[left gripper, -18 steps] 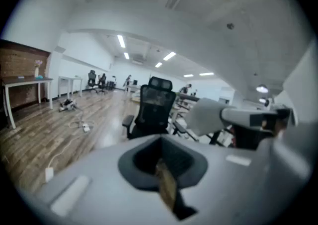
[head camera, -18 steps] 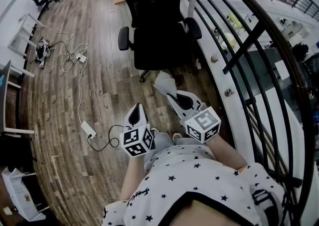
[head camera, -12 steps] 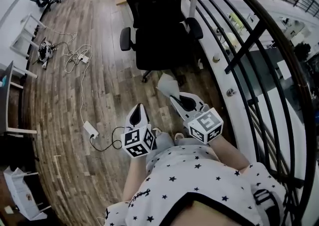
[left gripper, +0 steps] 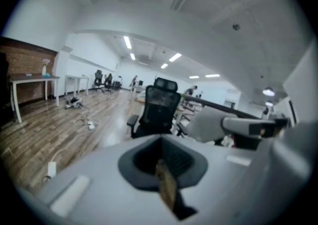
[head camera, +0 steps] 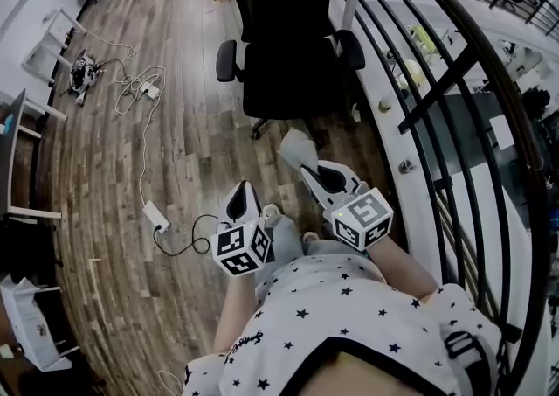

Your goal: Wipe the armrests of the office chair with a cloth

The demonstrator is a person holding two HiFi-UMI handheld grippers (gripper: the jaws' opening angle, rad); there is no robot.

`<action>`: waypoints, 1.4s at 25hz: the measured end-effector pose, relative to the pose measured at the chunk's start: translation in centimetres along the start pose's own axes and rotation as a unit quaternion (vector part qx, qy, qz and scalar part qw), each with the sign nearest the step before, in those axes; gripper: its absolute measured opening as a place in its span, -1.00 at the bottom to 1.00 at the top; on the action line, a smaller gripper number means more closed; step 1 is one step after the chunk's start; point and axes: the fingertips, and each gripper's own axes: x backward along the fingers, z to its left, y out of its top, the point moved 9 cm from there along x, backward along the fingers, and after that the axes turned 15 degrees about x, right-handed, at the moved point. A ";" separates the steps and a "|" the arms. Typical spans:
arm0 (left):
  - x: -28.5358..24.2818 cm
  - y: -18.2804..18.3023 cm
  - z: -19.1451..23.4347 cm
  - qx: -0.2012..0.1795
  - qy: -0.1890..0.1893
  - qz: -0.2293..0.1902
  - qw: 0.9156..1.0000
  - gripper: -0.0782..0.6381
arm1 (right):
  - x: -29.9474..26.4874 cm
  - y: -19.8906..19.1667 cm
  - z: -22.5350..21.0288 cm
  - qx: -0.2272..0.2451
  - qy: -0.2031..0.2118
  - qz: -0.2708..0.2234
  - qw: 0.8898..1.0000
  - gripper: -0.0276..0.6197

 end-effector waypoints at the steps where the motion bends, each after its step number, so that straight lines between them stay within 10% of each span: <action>1: -0.2 0.1 0.2 0.001 0.001 0.000 1.000 -0.76 | -0.3 0.1 -0.1 0.001 0.002 0.000 1.000 -0.82; 35: -23.5 17.0 11.8 -0.004 -0.061 0.027 0.998 -0.76 | -26.7 5.6 -9.8 -0.006 -0.041 0.020 0.999 -0.82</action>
